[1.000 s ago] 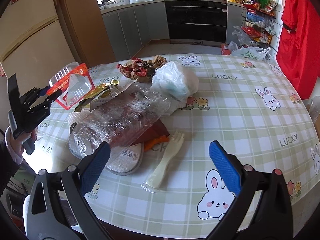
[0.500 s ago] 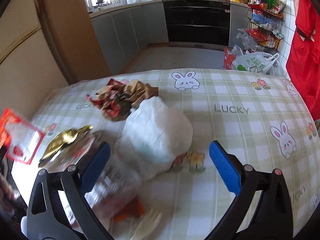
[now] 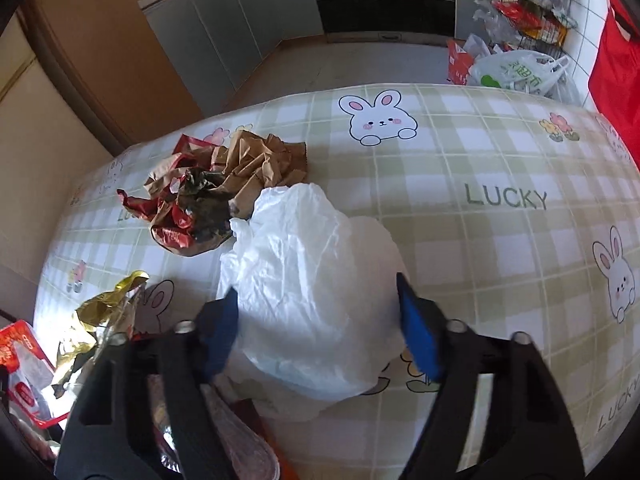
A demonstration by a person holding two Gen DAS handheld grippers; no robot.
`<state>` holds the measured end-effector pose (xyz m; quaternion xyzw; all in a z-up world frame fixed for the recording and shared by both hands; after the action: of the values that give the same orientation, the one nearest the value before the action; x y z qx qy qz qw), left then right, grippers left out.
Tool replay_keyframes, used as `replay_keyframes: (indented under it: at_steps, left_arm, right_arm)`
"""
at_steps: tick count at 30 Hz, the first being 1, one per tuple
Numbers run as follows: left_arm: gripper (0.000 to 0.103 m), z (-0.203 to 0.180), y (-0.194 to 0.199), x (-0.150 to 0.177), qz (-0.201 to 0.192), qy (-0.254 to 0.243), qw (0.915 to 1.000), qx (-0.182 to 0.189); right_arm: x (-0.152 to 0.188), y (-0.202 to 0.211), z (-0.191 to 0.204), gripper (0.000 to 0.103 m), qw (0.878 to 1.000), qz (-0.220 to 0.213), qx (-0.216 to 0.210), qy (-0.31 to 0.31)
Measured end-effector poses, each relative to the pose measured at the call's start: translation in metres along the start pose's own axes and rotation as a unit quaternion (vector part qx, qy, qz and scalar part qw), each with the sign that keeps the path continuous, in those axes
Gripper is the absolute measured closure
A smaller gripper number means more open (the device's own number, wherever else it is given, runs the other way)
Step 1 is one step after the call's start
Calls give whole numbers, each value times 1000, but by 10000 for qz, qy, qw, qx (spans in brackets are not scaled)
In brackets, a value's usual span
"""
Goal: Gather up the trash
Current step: 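Grasp the white plastic bag with the right tool, then carry the white bag over the pink bucket and open the right tool while the left tool holds the package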
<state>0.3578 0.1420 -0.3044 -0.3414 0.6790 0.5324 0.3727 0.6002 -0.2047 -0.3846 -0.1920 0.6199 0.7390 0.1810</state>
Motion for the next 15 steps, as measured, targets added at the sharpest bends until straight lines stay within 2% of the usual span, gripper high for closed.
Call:
replay_keyframes:
  at_steps: [5, 9, 15]
  left_arm:
    - [71, -1, 5, -5, -109, 260, 9996, -5]
    - [71, -13, 12, -11, -156, 225, 9996, 25]
    - [71, -32, 36, -22, -297, 206, 9993, 95]
  right_arm:
    - [-2, 27, -16, 50, 9985, -429, -157, -298]
    - [0, 59, -35, 51, 9941, -836, -110, -678]
    - [9, 117, -53, 51, 9867, -1357, -76, -886]
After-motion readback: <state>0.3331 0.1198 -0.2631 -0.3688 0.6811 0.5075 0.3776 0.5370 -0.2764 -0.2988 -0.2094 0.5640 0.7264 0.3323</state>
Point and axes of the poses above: each gripper's, at about its wrist camera, not at the fingertips, and y roughly against the way its jaws point, z to its left, x to its underside, the point moved 10 cm from there along -y, roughly the way its jaws point, and after that the axes turned 5 degrees about x, right-handed, at the moved point
